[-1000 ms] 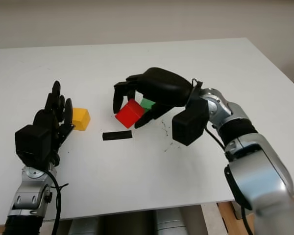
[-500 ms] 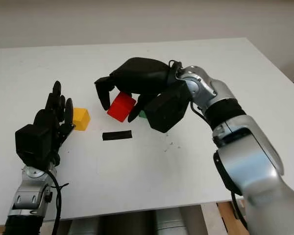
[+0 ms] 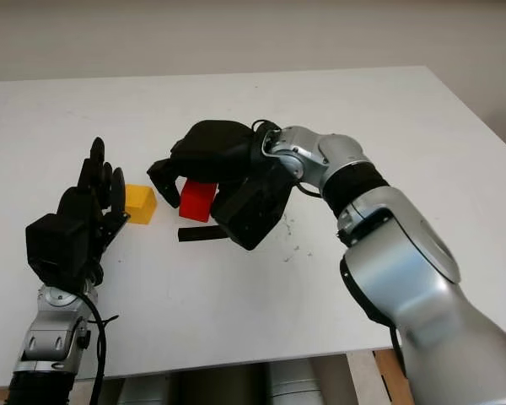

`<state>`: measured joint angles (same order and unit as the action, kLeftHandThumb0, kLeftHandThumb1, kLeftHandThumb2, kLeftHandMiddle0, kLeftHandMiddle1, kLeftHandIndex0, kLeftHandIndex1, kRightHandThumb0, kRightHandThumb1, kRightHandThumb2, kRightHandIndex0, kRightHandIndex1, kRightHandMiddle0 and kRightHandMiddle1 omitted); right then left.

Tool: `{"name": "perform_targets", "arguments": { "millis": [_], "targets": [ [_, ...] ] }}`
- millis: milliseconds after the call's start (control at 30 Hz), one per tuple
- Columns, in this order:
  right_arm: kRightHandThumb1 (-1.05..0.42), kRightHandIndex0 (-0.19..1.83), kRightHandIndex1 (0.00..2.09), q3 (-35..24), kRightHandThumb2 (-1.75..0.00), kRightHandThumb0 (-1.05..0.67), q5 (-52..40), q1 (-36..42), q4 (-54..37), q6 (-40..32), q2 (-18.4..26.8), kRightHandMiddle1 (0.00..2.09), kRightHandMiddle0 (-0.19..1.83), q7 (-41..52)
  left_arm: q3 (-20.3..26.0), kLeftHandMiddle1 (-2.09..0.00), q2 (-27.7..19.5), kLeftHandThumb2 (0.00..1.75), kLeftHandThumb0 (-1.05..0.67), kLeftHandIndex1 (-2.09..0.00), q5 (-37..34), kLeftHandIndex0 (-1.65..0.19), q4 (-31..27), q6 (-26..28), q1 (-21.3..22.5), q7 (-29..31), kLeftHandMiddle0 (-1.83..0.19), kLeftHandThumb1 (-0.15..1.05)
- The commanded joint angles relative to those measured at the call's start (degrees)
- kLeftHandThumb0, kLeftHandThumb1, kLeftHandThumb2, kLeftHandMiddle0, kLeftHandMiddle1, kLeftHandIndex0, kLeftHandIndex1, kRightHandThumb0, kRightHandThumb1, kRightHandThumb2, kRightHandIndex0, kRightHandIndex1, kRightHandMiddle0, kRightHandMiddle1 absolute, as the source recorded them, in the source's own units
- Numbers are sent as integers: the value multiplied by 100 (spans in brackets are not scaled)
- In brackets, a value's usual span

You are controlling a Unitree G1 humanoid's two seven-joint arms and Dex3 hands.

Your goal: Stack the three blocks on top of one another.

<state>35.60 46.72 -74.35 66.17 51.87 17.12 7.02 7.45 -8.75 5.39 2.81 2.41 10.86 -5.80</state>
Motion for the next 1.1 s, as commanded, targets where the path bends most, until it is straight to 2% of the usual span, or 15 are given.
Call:
{"name": "perform_targets", "arguments": {
  "millis": [0,133,333,400,533,633,867,1067],
  "targets": [
    [-103,30,148,54,-8,-12,33,-181,62,-54,-46,148,34,-48,1,-5,33,69,-71,0,-23,2,-94,-10,-68,-11,2,105],
    [-103,24,151,95,-8,-14,19,-183,179,-148,-87,148,36,4,-17,-5,34,69,-71,0,14,2,-87,-56,-85,-25,2,105],
    [-103,33,158,143,-8,-14,46,-200,239,-206,-97,155,35,37,-8,-5,70,68,-70,0,-39,3,-103,-35,-96,-4,3,105],
    [-104,21,161,175,-9,-16,67,-203,239,-199,-90,154,33,49,-11,-5,71,68,-70,0,-42,4,-104,-48,-98,0,3,105],
    [-103,24,154,223,-9,-15,47,-192,242,-52,-84,150,35,63,-37,-5,81,68,-71,0,-17,4,-91,-79,-100,-14,4,105],
    [-101,34,160,261,-8,-16,72,-160,264,134,-66,150,38,-58,-38,-5,110,69,-69,0,-40,5,-96,-117,-110,-15,4,105],
    [-99,39,168,282,-6,-21,34,-65,298,145,-106,151,35,-54,-29,-5,126,68,-70,0,-69,5,-124,-99,-153,-12,4,105],
    [-100,33,163,340,-6,-19,63,-58,266,80,-151,154,33,33,-42,-5,121,67,-69,0,-64,5,-117,-135,-169,-55,4,105]
  ]
}}
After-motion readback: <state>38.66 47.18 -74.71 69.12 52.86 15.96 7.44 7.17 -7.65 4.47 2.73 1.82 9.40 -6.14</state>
